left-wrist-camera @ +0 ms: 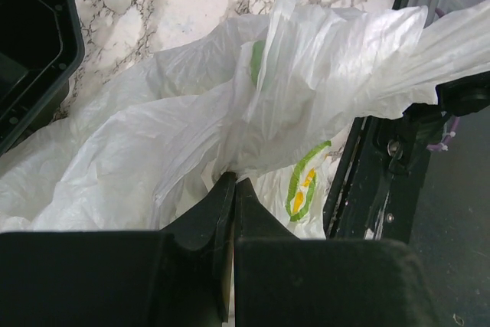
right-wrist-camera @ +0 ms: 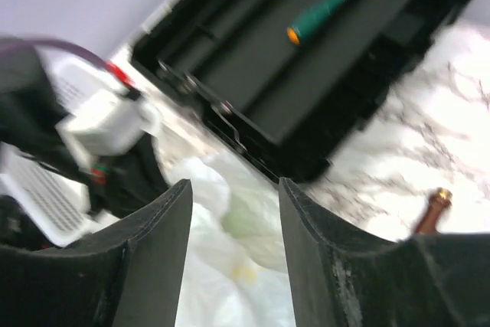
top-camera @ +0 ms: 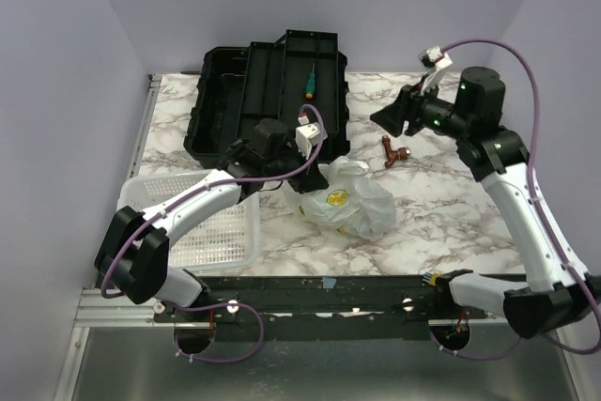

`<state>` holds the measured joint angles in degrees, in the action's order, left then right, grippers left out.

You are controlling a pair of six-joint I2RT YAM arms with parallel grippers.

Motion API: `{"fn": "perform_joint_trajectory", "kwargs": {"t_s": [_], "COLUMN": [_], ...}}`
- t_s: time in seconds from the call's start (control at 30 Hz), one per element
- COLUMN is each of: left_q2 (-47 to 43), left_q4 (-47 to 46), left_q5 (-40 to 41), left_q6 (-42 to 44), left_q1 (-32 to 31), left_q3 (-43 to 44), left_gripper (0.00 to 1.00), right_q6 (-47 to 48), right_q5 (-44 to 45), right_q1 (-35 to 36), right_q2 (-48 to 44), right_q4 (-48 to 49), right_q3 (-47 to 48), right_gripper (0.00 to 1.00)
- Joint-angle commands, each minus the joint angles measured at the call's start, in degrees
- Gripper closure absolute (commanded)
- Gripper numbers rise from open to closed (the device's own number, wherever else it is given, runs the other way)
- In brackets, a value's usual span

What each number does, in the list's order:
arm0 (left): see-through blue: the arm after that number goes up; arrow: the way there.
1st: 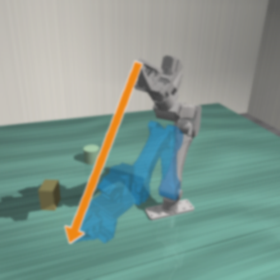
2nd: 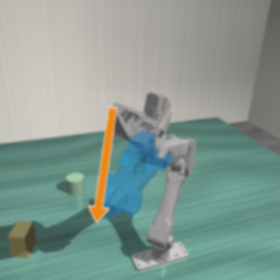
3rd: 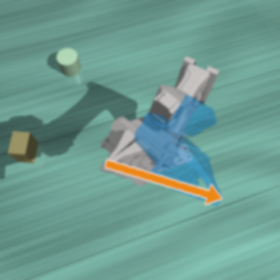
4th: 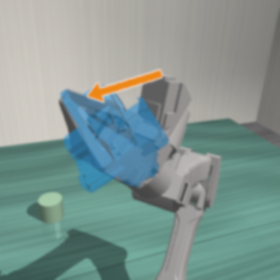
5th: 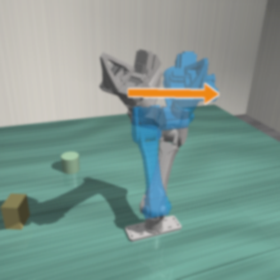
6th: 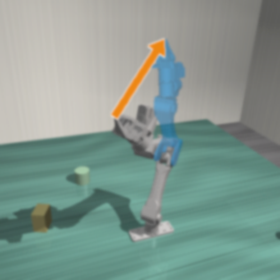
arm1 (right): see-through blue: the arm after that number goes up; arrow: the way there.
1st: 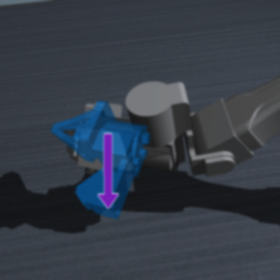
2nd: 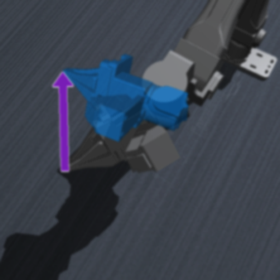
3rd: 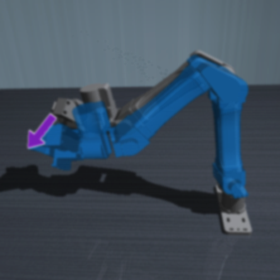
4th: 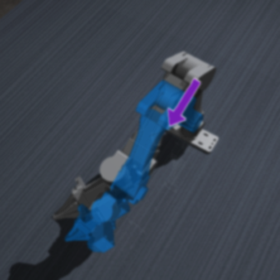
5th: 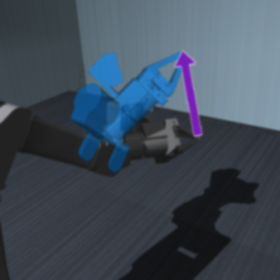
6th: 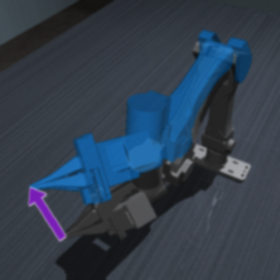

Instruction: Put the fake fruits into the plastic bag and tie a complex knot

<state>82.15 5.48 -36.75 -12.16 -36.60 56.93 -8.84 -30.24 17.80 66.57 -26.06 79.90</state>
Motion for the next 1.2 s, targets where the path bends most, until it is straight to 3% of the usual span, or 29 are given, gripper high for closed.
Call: {"fn": "perform_joint_trajectory", "kwargs": {"t_s": [0.0, 0.17, 0.33, 0.5, 0.63, 0.73, 0.83, 1.17], "left_q2": [-1.5, -0.8, 1.7, 3.7, 4.9, 4.4, 3.3, 7.7], "left_q4": [-1.9, -1.3, -1.9, -6.5, -9.6, -13.7, -16.9, -24.2], "left_q5": [-1.4, -0.2, 1.4, -0.2, -2.2, -6.2, -12.2, -28.1], "left_q6": [-1.2, -0.9, -3.2, -6.5, -6.8, -7.3, -6.3, -12.4], "left_q1": [-0.1, -1.3, -2.1, -2.0, -1.9, -1.9, -1.9, -0.9], "left_q3": [-0.7, -0.1, 1.0, 1.9, 3.0, 1.7, -0.4, -2.8], "left_gripper": [1.00, 1.00, 1.00, 1.00, 1.00, 1.00, 1.00, 1.00], "right_q6": [11.6, 21.8, 25.4, 25.2, 17.9, 9.5, 0.6, -10.1], "right_q5": [-2.2, -13.7, -19.7, -27.1, -31.5, -32.3, -32.9, -33.0], "right_q1": [-1.9, -1.8, -1.2, 0.8, 4.8, 7.8, 8.6, 9.4], "right_q2": [6.5, 13.9, 16.5, 18.5, 18.7, 19.5, 20.4, 18.9], "right_q4": [-8.7, -18.2, -20.2, -21.0, -13.2, -2.2, 7.3, 23.6], "right_q3": [-5.5, -7.8, -10.5, -13.7, -16.2, -17.3, -17.1, -19.7], "right_gripper": [0.50, 0.56, 0.55, 0.48, 0.37, 0.32, 0.29, 0.27]}}
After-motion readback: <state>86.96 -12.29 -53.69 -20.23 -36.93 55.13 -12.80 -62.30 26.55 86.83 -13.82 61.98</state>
